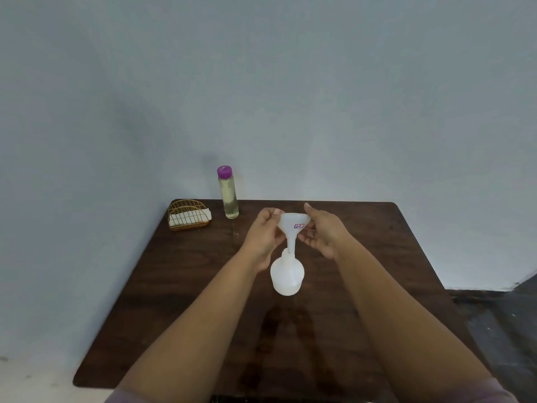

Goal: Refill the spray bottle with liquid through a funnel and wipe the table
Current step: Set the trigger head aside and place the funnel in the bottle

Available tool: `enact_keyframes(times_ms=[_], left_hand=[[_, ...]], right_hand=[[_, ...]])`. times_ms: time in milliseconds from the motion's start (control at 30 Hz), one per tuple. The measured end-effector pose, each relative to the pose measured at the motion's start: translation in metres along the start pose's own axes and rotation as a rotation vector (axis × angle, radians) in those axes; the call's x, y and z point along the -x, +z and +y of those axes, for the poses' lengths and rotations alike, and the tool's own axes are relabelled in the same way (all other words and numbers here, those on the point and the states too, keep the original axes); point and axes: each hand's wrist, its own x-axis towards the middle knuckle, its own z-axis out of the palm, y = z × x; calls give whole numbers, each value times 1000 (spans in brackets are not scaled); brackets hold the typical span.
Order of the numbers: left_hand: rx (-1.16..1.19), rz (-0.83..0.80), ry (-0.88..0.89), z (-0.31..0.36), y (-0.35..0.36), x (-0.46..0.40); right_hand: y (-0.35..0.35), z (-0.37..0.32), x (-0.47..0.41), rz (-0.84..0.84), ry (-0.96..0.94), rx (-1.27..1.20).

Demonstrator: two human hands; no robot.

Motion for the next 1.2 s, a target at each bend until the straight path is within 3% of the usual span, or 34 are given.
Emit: enact_keyframes(times_ms=[233,600,1200], left_hand=[[254,61,-19,2,-13,9],[-85,-102,-243,-10,-26,2],[-234,-107,-226,-30,-35,-25]], right_hand=[[10,7,10,-4,-166,6],[13,29,-4,118,-75,170],[15,59,-19,290,-91,390]])
